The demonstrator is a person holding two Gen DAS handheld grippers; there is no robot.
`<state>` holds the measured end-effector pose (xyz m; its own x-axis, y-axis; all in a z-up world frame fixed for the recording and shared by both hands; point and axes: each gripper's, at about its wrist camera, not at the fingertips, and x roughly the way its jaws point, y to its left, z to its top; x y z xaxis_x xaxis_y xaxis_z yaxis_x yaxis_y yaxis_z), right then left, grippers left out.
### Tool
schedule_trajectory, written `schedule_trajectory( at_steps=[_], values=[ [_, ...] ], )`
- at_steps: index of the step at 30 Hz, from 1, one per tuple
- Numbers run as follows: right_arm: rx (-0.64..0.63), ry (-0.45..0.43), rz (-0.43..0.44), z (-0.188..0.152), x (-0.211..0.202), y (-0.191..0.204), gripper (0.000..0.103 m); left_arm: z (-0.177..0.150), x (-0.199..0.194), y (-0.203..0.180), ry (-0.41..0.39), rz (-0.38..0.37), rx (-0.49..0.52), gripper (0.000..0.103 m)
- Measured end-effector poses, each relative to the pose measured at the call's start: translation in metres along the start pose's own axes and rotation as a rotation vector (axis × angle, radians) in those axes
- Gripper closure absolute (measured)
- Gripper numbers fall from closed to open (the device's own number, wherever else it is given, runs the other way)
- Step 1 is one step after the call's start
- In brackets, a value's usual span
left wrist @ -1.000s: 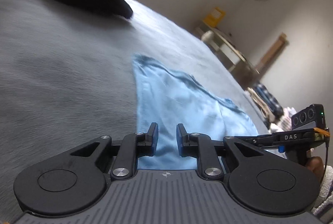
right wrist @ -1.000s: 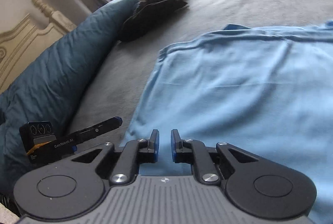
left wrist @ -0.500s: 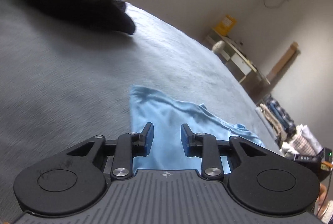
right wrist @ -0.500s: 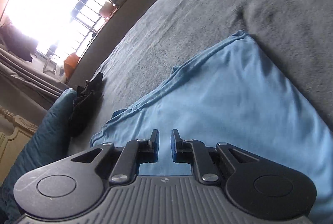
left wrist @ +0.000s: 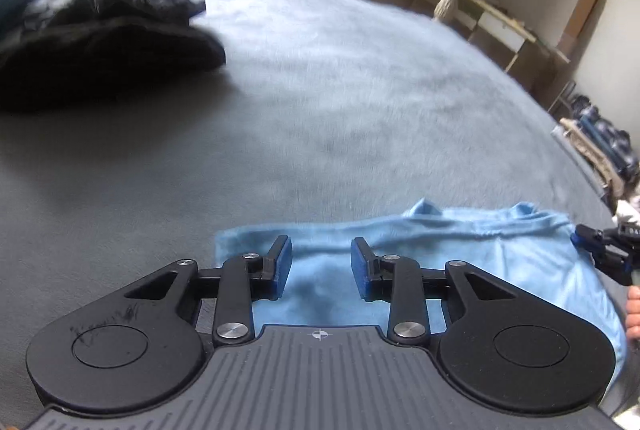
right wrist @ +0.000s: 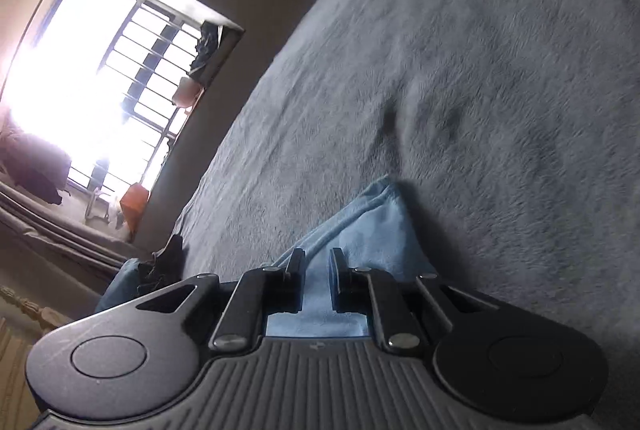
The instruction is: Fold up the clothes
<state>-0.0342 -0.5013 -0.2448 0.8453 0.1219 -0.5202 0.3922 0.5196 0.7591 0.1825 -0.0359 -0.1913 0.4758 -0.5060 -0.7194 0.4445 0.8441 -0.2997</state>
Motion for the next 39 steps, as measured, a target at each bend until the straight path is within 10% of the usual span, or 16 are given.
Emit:
schedule_trajectory(
  at_steps=[4,8,17,21,26,30,39],
  values=[
    [0.136,-0.294,-0.148,0.006,-0.028,-0.022,0.092,-0.009,0.006,0.01,-0.076,0.071,-0.113,0.071],
    [0.212,-0.352,-0.067,-0.002,-0.081,-0.031,0.091,-0.001,-0.028,-0.002,-0.145,0.066,-0.086,0.071],
    [0.128,0.187,0.236,-0.065,-0.057,0.035,0.082,-0.071,-0.073,-0.086,0.048,-0.198,0.131,0.07],
    [0.237,0.427,0.258,-0.116,-0.019,0.037,0.082,-0.123,-0.063,-0.099,0.145,-0.183,0.124,0.07],
    [0.429,0.436,0.047,-0.131,-0.027,-0.006,0.086,-0.156,-0.081,-0.068,0.201,-0.144,-0.013,0.07],
    [0.34,0.368,-0.089,-0.134,-0.074,-0.003,0.085,-0.167,-0.118,-0.042,0.228,-0.083,-0.057,0.07],
    [0.302,0.374,0.067,-0.145,-0.058,0.047,0.081,-0.136,-0.116,-0.069,0.107,-0.097,-0.058,0.069]
  ],
)
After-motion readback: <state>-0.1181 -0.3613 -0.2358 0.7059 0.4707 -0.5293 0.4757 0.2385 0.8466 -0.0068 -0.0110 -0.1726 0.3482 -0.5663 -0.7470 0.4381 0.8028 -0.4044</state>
